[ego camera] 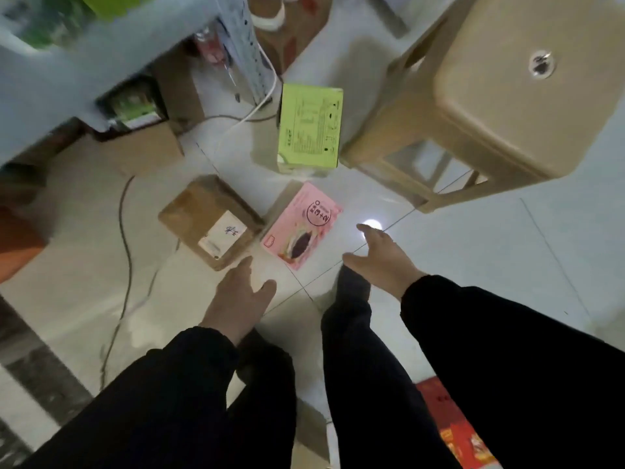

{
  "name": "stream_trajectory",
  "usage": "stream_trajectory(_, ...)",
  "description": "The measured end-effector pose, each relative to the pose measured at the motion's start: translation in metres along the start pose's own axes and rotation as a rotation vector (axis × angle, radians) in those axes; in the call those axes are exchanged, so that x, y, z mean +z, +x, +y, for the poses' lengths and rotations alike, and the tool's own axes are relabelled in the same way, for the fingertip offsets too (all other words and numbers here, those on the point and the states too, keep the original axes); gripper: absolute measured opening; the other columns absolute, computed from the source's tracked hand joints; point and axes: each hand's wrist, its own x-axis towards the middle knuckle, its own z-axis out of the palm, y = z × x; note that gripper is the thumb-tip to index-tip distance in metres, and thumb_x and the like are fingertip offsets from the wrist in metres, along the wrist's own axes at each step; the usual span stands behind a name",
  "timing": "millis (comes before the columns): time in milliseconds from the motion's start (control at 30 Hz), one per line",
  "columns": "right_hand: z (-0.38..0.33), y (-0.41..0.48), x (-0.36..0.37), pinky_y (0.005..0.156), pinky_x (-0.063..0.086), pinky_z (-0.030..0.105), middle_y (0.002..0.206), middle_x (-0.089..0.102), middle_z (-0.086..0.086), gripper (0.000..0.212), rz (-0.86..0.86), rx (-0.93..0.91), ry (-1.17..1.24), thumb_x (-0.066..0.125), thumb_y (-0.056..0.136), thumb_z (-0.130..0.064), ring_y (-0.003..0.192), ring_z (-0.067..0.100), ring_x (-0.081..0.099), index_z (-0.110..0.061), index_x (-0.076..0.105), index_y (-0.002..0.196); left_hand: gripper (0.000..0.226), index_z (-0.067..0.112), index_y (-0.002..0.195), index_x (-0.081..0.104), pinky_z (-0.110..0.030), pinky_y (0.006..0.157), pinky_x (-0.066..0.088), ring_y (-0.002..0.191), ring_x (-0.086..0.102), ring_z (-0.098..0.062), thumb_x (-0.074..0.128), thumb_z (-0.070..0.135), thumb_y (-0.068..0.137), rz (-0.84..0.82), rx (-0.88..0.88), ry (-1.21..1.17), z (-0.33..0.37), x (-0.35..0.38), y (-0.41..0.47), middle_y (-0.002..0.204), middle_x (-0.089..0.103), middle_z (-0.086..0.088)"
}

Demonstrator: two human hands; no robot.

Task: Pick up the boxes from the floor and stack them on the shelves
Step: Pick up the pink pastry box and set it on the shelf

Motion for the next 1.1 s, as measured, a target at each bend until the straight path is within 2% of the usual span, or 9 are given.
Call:
stream_trajectory(100, 0.023, 0.097, 0.023, 0.086, 0.040, 0.023, 0.157, 0.041, 0.009, 0.077, 0.011, 0.064, 0.110, 0.063, 0.094, -0.038, 0.115, 0.019, 0.057, -0.020, 0.027, 0.160, 0.073, 0.017, 0.161, 0.024, -0.040, 0.112, 0.034, 0.143, 0.040, -0.029, 0.056, 0.039, 0.100, -0.088, -0.198, -0.140, -0.024, 0.061, 0.081, 0.158, 0.040, -0.010)
stream_trajectory(167, 0.037, 0.158, 0.036, 0.077, 0.039, 0.024, 0.150, 0.049, 0.010, 0.080, 0.048, 0.072, 0.152, 0.065, 0.094, -0.042, 0.096, 0.017, 0.057, -0.020, 0.026, 0.160, 0.071, 0.014, 0.161, 0.022, -0.041, 0.109, 0.037, 0.142, 0.042, -0.035, 0.054, 0.040, 0.103, -0.119, -0.269, -0.204, -0.038, 0.099, 0.129, 0.158, 0.039, -0.015)
stream_trajectory(333, 0.061, 0.268, 0.068, 0.103, 0.040, 0.032, 0.160, 0.038, 0.011, 0.092, 0.037, 0.069, 0.210, 0.066, 0.089, -0.058, 0.141, 0.030, 0.044, -0.020, 0.023, 0.161, 0.049, 0.019, 0.147, 0.042, -0.042, 0.110, 0.039, 0.134, 0.043, -0.028, 0.056, 0.036, 0.103, -0.141, -0.364, -0.591, -0.058, 0.159, 0.210, 0.148, 0.045, -0.007)
stream_trajectory(467, 0.055, 0.272, 0.076, 0.078, 0.044, 0.030, 0.119, 0.059, 0.004, 0.053, 0.016, 0.135, 0.429, 0.067, 0.092, -0.048, 0.098, 0.014, 0.057, -0.015, 0.046, 0.128, 0.012, 0.025, 0.111, 0.054, -0.041, 0.092, 0.041, 0.087, 0.049, -0.013, 0.056, 0.033, 0.102, -0.048, -0.345, -0.913, -0.046, 0.150, 0.207, 0.101, 0.053, 0.006)
stream_trajectory(600, 0.032, 0.181, 0.045, 0.066, 0.035, 0.028, 0.094, 0.055, -0.003, 0.036, 0.124, 0.075, 0.674, 0.070, 0.089, -0.044, 0.080, 0.012, 0.050, -0.020, 0.050, 0.106, 0.013, 0.035, 0.091, 0.065, -0.036, 0.083, 0.041, 0.087, 0.053, -0.013, 0.055, 0.033, 0.099, 0.094, -0.235, -0.987, -0.028, 0.095, 0.134, 0.094, 0.060, 0.011)
stream_trajectory(733, -0.006, 0.034, -0.014, 0.085, 0.052, 0.035, 0.111, 0.062, 0.000, 0.036, 0.167, -0.040, 0.818, 0.075, 0.069, -0.053, 0.096, 0.017, 0.064, -0.046, 0.059, 0.100, 0.024, 0.036, 0.116, 0.062, -0.043, 0.095, 0.054, 0.101, 0.061, -0.007, 0.051, 0.027, 0.097, 0.185, -0.007, -0.857, 0.006, 0.017, 0.006, 0.110, 0.059, 0.012)
stream_trajectory(800, -0.031, -0.041, -0.048, 0.100, 0.053, 0.053, 0.128, 0.059, 0.008, 0.043, 0.191, -0.145, 0.813, 0.074, 0.066, -0.057, 0.114, 0.027, 0.065, -0.058, 0.061, 0.107, 0.042, 0.045, 0.130, 0.061, -0.053, 0.099, 0.054, 0.118, 0.060, -0.021, 0.055, 0.034, 0.090, 0.221, 0.061, -0.842, 0.023, -0.027, -0.060, 0.129, 0.058, 0.002)
stream_trajectory(900, -0.081, -0.147, -0.096, 0.101, 0.053, 0.057, 0.130, 0.064, 0.012, 0.062, 0.176, -0.362, 0.784, 0.074, 0.075, -0.048, 0.116, 0.034, 0.065, -0.048, 0.056, 0.134, 0.054, 0.050, 0.139, 0.053, -0.064, 0.099, 0.051, 0.123, 0.059, -0.030, 0.059, 0.040, 0.086, 0.295, 0.176, -0.839, 0.040, -0.093, -0.159, 0.137, 0.058, -0.004)
stream_trajectory(1100, -0.186, -0.311, -0.162, 0.101, 0.050, 0.063, 0.133, 0.067, 0.005, 0.064, 0.222, -0.792, 0.711, 0.073, 0.089, -0.013, 0.125, 0.031, 0.061, -0.036, 0.051, 0.144, 0.056, 0.046, 0.139, 0.050, -0.029, 0.092, 0.054, 0.112, 0.066, 0.001, 0.055, 0.006, 0.100, 0.515, 0.471, -0.908, 0.069, -0.209, -0.343, 0.120, 0.071, 0.025)
